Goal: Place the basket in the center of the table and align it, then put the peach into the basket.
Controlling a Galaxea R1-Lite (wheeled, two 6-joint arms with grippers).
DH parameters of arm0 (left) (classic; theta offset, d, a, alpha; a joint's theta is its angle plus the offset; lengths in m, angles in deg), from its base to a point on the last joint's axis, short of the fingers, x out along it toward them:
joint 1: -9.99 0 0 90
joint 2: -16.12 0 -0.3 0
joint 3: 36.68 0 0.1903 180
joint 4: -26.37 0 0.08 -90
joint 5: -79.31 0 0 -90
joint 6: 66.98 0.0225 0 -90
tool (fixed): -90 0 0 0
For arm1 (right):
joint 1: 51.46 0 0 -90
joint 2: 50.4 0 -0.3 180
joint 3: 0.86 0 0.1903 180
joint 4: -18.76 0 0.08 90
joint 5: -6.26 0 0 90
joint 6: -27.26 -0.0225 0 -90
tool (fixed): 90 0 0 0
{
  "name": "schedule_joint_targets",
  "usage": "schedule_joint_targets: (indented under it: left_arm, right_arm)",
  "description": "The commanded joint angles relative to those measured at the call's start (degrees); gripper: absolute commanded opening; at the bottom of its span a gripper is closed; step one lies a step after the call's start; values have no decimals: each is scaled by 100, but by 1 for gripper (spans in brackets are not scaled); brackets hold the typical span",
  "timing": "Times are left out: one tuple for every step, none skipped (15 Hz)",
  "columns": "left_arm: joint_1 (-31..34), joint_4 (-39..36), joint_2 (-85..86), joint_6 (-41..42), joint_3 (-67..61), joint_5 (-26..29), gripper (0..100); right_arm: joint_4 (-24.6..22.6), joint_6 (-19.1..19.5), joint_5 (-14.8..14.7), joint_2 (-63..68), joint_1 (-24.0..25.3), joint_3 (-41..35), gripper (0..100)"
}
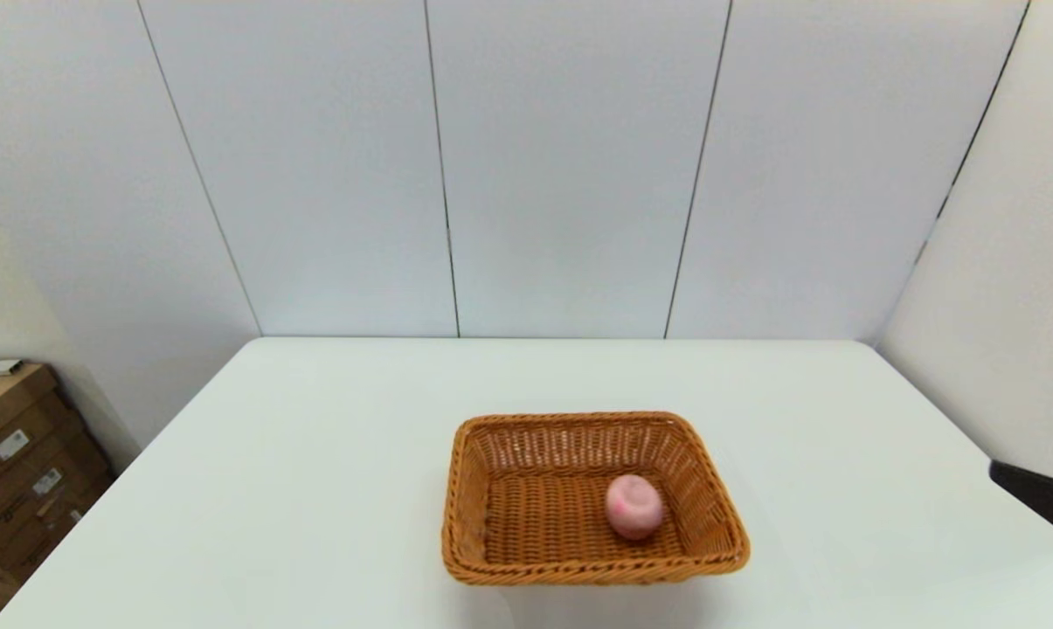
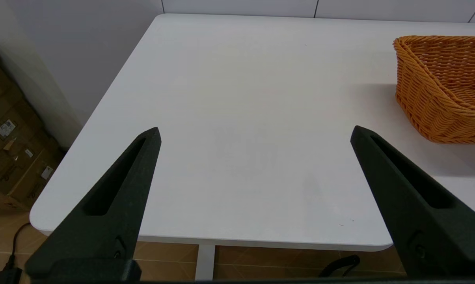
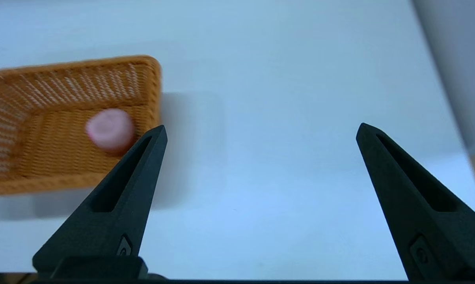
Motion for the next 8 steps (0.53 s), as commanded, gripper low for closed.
schedule_joint_targets:
  left_arm:
    - [0,7,1,-1,1,0,100]
    - [0,7,1,-1,1,0,100]
    - [0,7,1,-1,1,0,100]
    - [0,7,1,-1,1,0,100]
    - [0,7,1,-1,1,0,100]
    - [0,7,1,-1,1,0,100]
    - [0,7,1,-1,1,0,100]
    - [0,7,1,-1,1,0,100]
  right_arm:
    - [-1181,836,91,-2377,-671,-1924,100]
    - [-1111,915,91,-2746,-671,-2162,100]
    - [-873,880,153,-3132,-671,-2223,100]
    - [-320,818,162,-3484,-671,-2223,100]
    - [-3,809,179,-3853,-653,-2232,100]
    - [190,801,214,-4064,-618,-2258,100]
    - [260,801,214,-4178,-618,-2311,100]
    - [234,818,214,-4284,-618,-2417,100]
